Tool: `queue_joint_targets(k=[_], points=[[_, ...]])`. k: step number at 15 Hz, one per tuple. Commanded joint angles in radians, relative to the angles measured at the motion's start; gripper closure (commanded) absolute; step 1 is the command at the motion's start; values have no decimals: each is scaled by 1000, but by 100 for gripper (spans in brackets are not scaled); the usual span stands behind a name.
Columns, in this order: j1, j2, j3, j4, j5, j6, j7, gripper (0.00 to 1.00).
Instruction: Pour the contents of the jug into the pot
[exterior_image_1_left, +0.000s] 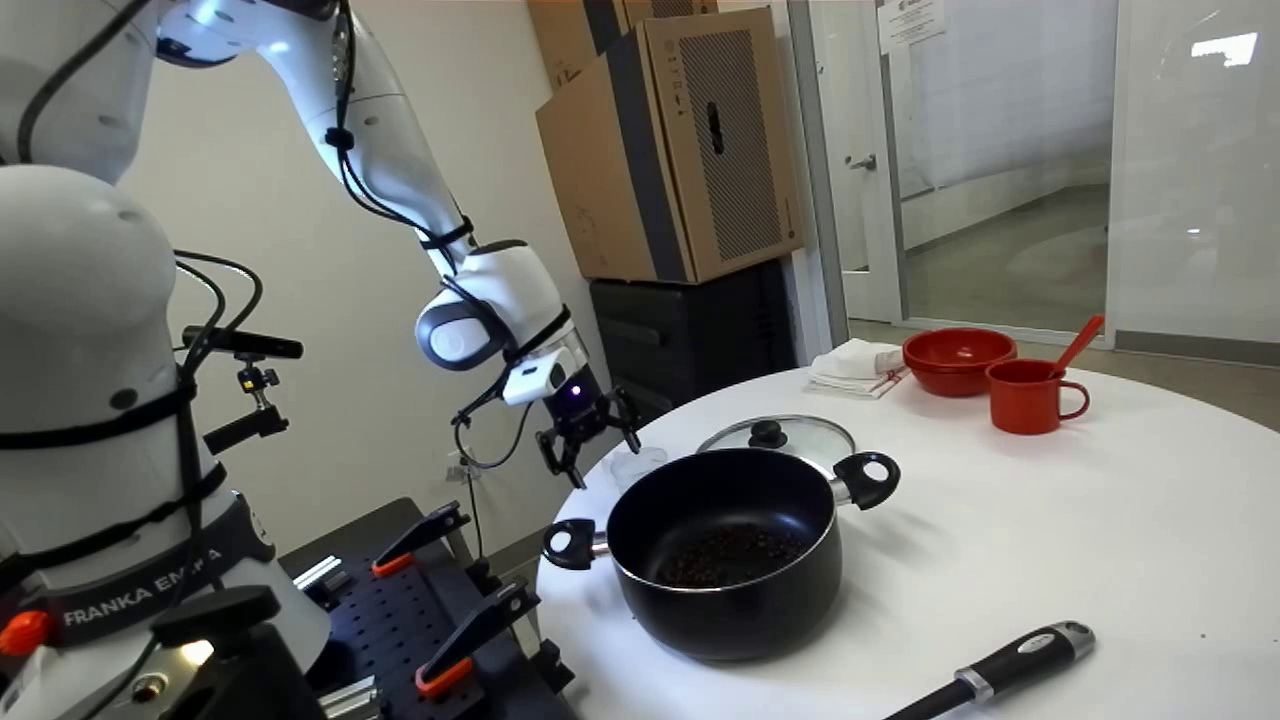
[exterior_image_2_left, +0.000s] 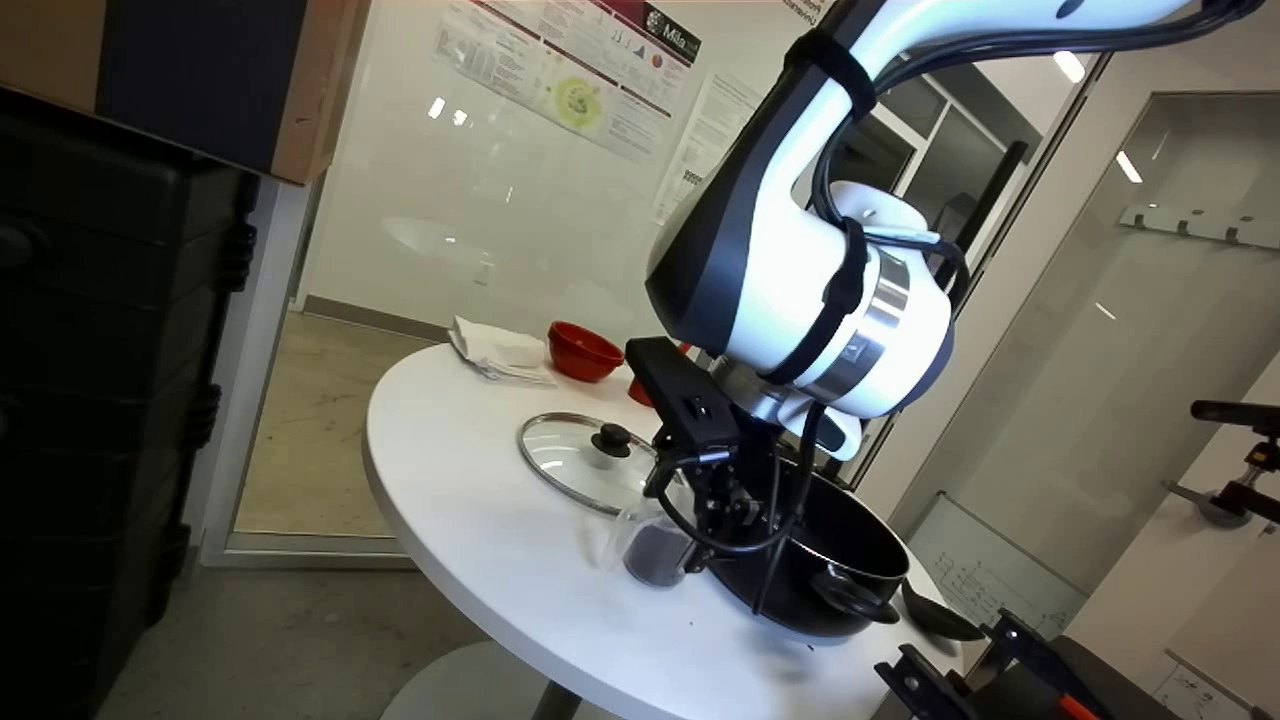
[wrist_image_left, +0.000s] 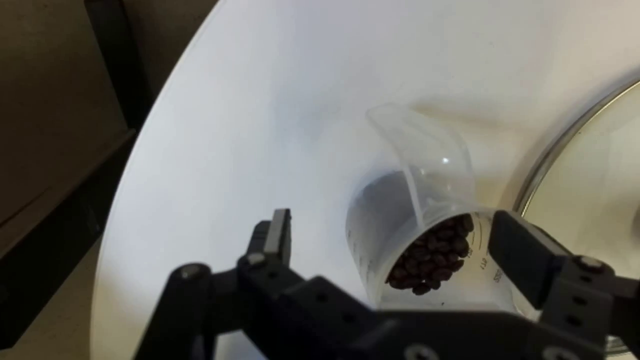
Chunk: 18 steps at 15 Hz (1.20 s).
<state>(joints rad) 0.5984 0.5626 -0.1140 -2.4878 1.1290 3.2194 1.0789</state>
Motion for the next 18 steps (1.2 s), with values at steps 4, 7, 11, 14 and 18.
queue_joint_targets(k=[4, 7, 11, 14, 18], points=[[90, -87, -29, -30, 8, 29, 12, 0], [108, -117, -49, -36, -16, -27, 2, 0], [141, -114, -130, -38, -90, -149, 36, 0], [191, -95, -230, -31, -189, -214, 90, 0], [275, -82, -371, -17, -339, -289, 173, 0]])
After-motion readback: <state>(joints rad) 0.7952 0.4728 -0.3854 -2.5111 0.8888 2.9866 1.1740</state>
